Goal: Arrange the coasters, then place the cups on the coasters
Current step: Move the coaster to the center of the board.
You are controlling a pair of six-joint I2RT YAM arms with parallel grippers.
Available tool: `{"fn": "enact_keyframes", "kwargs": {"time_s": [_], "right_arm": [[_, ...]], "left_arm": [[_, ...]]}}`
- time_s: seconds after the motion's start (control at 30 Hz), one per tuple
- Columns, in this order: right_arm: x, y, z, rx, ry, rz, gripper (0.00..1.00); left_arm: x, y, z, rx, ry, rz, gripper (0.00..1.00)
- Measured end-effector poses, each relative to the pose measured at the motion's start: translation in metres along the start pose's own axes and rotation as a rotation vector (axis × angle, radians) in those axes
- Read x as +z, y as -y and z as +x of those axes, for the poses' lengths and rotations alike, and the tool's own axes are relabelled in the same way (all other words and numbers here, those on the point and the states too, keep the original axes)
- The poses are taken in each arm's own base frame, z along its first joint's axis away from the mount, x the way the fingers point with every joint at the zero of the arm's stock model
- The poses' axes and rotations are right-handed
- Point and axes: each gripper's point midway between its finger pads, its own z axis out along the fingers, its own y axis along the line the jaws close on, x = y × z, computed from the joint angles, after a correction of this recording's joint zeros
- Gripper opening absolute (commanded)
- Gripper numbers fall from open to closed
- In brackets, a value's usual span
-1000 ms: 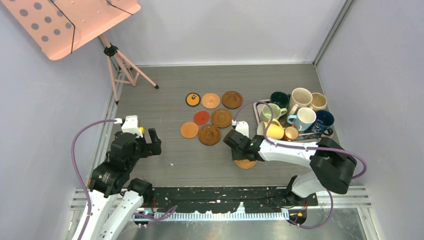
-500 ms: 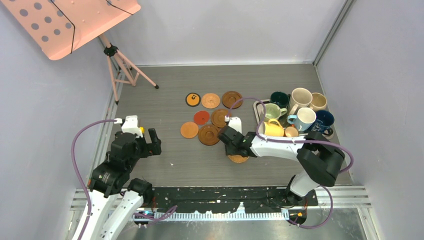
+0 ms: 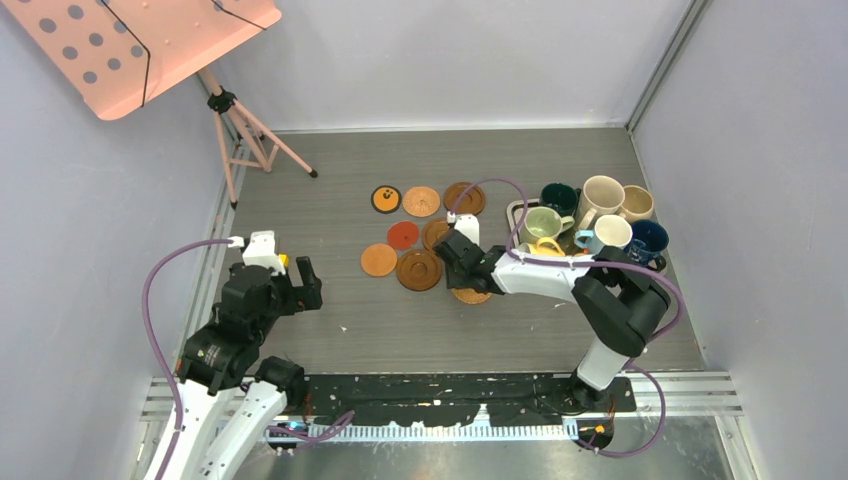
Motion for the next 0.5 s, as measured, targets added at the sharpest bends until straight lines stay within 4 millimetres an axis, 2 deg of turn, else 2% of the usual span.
{"fn": "enact_keyframes", "kwargs": {"time_s": [0.23,0.5], "right_arm": [[0.009,-0.001,-0.012,0.002,0.012,0.002,0.40],[0.012,-0.002,-0.016,-0.001,0.011,-0.005,0.40]], "left_arm": [[0.000,-0.001,0.000,0.001,0.001,-0.005,0.98],[0.001,-0.001,0.000,0.001,-0.002,-0.008,0.98]]}}
